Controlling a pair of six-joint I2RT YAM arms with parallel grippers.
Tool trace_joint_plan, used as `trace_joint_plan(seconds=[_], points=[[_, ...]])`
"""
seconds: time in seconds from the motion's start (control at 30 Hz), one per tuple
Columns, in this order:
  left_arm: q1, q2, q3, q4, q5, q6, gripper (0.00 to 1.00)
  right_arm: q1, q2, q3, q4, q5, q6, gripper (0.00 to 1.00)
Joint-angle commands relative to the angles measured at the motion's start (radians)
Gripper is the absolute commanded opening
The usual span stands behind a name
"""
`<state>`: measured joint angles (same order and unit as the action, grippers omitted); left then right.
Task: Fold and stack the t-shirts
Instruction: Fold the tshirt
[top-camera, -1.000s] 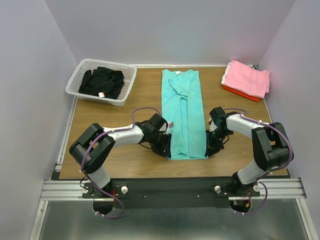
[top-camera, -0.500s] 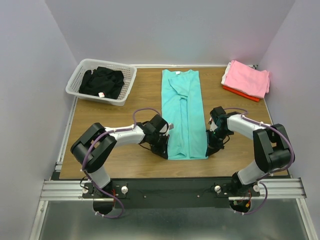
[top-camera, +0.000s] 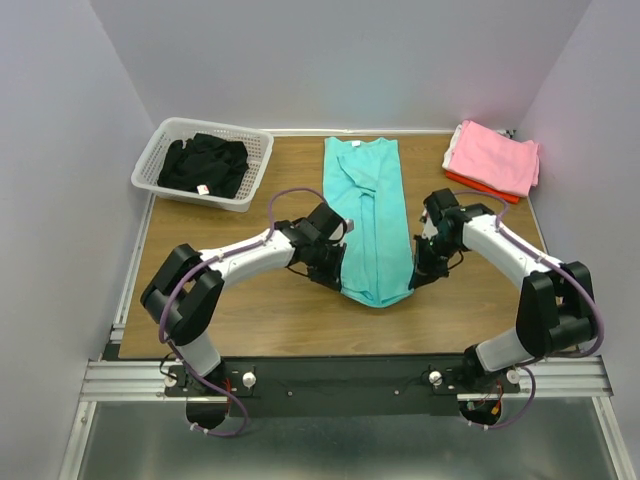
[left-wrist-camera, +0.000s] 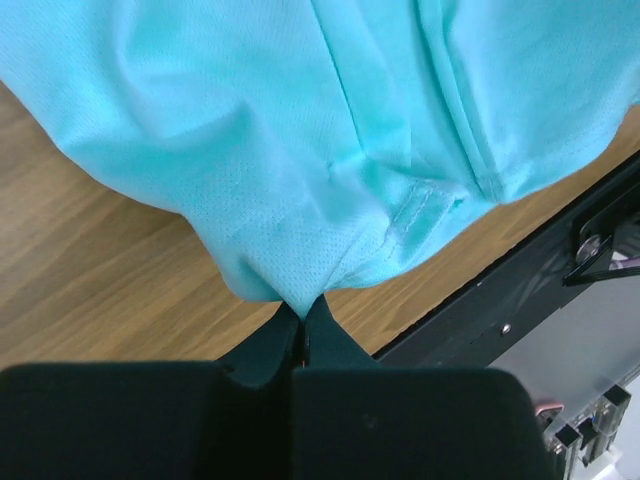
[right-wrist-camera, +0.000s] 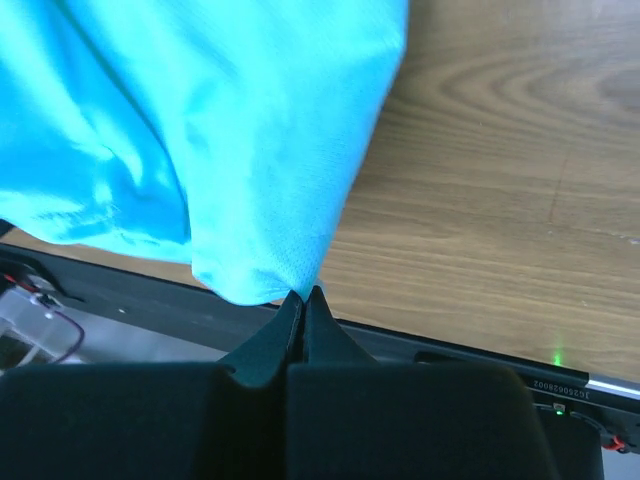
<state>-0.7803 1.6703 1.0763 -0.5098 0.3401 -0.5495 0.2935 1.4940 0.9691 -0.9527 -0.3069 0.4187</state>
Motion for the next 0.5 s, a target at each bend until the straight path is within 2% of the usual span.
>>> trace_joint_plan(seconds=[0.0, 0.47], points=[[0.032, 0.002, 0.06, -0.067, -0.05, 0.04, 0.0, 0.006, 0.008, 0.091, -0.051, 0.04, 0.037, 0.0], [0.159, 0.111, 0.243, -0.101, -0.023, 0.14, 0.0, 0.004, 0.198, 0.351, -0.05, 0.167, 0.031, 0.0]])
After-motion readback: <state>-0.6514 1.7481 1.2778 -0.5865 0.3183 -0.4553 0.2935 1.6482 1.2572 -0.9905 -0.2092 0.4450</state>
